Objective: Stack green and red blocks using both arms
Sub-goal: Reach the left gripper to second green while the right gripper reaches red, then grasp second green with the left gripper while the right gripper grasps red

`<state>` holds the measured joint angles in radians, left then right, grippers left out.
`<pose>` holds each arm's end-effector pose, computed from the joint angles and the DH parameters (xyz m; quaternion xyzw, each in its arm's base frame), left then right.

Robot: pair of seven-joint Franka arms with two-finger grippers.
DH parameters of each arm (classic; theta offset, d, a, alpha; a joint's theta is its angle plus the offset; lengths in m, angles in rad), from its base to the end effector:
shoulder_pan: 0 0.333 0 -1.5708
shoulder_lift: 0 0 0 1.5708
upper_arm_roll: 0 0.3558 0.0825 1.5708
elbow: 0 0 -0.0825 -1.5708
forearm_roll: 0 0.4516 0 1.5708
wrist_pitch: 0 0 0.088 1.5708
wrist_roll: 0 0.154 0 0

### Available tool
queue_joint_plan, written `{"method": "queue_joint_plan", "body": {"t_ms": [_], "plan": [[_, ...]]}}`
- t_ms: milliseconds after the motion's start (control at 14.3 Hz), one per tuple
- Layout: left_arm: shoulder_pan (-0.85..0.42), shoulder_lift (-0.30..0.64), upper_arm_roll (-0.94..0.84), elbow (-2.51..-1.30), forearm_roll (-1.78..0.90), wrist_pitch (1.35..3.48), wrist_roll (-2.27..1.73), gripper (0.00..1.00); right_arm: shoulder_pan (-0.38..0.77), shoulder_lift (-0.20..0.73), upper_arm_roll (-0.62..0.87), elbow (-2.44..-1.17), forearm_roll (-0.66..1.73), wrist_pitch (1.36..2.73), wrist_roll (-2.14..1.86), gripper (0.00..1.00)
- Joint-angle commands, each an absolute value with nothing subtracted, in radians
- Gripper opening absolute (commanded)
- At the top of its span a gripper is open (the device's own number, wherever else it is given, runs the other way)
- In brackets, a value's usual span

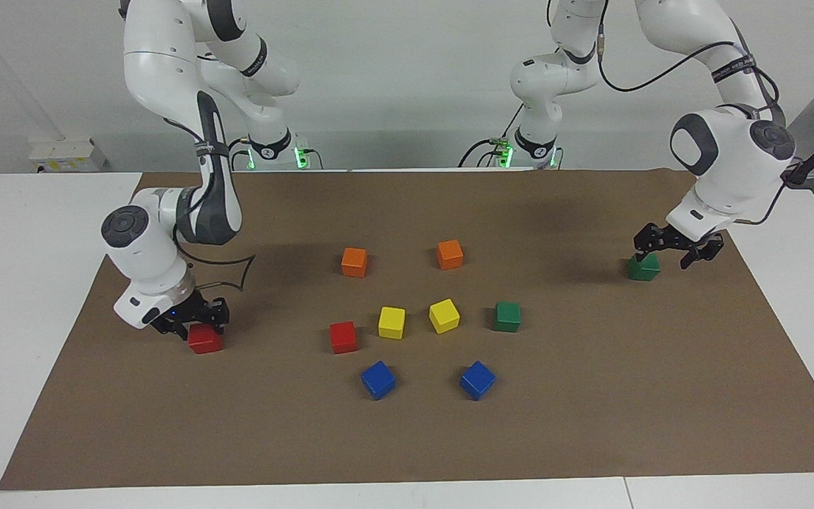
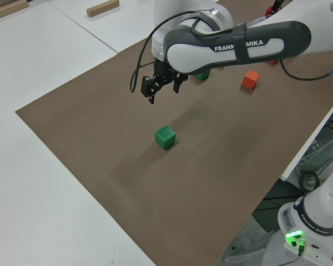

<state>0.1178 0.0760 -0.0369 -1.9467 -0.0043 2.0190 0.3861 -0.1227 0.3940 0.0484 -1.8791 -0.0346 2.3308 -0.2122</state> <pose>0.6369 0.0515 0.4042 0.9885 -0.1510 -0.0010 0.0037 0.7054 -0.0554 0.2528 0.9965 0.0783 0.0283 0.0078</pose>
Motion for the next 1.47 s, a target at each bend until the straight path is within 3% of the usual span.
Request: {"method": "queue_joint_plan", "body": {"t_ms": [0,210,561,911,1402], "plan": [[-0.004,0.120,-0.029,-1.832,-0.018,1.928,0.225,1.00,-0.140,0.393,0.061,-1.879,-0.040,2.339,-0.225,1.00],[-0.132,0.137,-0.028,-1.815,-0.052,1.966,0.025,1.00,-0.124,0.351,0.061,-1.826,-0.040,2.228,-0.224,1.00],[-0.244,0.225,-0.028,-1.778,-0.061,2.025,0.008,1.00,0.024,0.370,0.066,-1.535,-0.057,1.895,-0.021,1.00],[-0.320,0.334,-0.026,-1.740,-0.078,2.088,-0.047,1.00,0.224,0.425,0.066,-1.499,-0.087,1.946,0.293,1.00],[-0.362,0.429,-0.023,-1.715,-0.066,2.175,-0.063,1.00,0.273,0.503,0.067,-1.497,-0.074,2.084,0.334,1.00]]}}
